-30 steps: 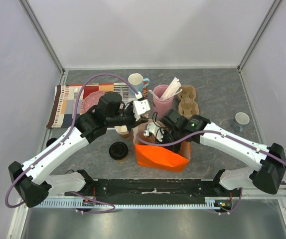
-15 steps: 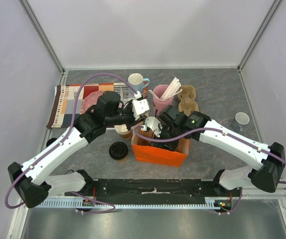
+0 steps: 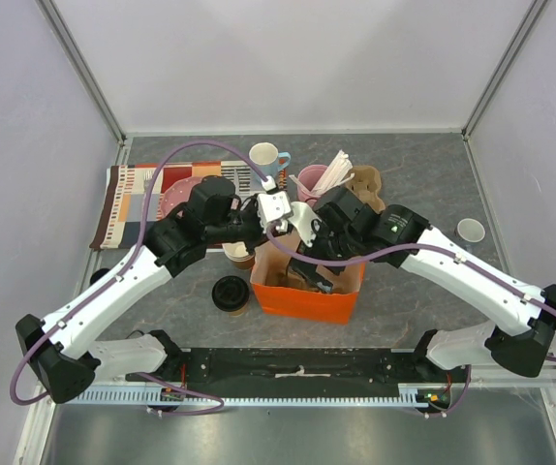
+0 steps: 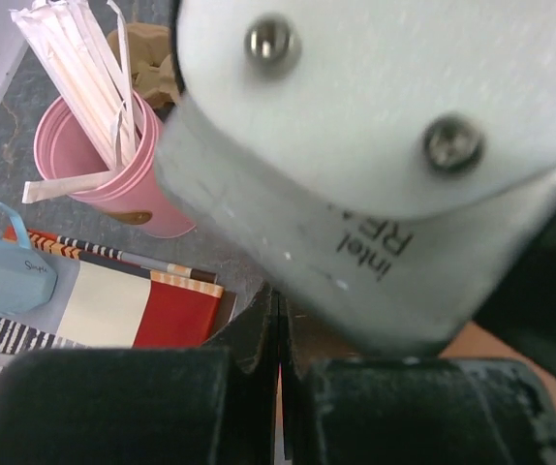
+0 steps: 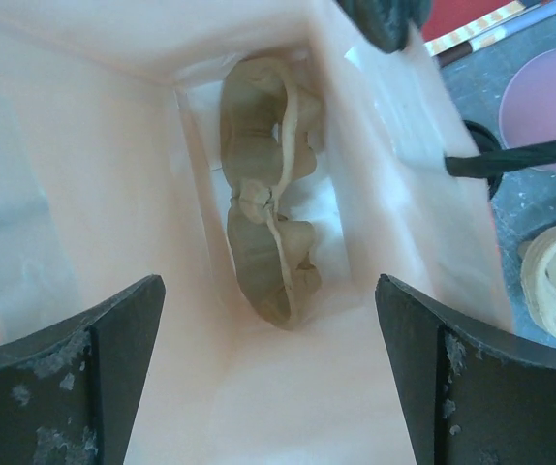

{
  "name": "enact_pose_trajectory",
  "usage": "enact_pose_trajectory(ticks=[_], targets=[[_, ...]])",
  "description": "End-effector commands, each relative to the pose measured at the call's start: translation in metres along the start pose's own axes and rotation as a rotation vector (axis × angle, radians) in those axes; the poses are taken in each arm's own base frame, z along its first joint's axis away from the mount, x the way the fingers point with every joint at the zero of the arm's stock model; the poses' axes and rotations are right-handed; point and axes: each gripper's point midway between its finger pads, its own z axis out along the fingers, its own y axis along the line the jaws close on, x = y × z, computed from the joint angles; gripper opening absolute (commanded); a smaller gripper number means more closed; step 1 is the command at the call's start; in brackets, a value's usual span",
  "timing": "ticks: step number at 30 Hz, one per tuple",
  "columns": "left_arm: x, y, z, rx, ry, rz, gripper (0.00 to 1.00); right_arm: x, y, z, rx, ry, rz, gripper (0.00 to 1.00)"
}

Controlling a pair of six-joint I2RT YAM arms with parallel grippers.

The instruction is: Pack the takeout coffee

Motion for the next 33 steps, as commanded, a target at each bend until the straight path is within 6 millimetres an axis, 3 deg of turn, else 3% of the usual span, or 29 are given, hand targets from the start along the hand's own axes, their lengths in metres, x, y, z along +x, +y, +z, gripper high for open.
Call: enact_pose_trajectory(ticks=[1,9,15,20,23,27,33], targets=[[-0.010,-0.002,-0.002,0.002,-0.012,-0.035,0.02,-0.049,-0.010,-0.027,0.075,-0.172,0.042,0.98],[0.001,0.004,0.002,-0.055,0.023,-0.139,0.02,-0.071,-0.015,-0.063,0.135,-0.290,0.149,0.98],[-0.007,0.007,0.006,-0.075,-0.015,-0.228,0.02,-0.063,-0.037,-0.078,0.284,-0.317,0.209,0.98],[-0.002,0.006,0.008,-0.068,-0.009,-0.198,0.02,-0.076,-0.042,-0.102,0.326,-0.418,0.227,0.98],[-0.004,0.009,0.009,-0.075,-0.016,-0.160,0.02,-0.083,-0.038,-0.096,0.287,-0.422,0.220,0.98],[-0.008,0.011,0.011,-0.064,-0.022,-0.140,0.02,-0.079,-0.038,-0.085,0.282,-0.396,0.242,0.98],[-0.010,0.000,0.010,0.001,-0.020,-0.120,0.02,-0.079,-0.034,-0.094,0.270,-0.424,0.239,0.98]])
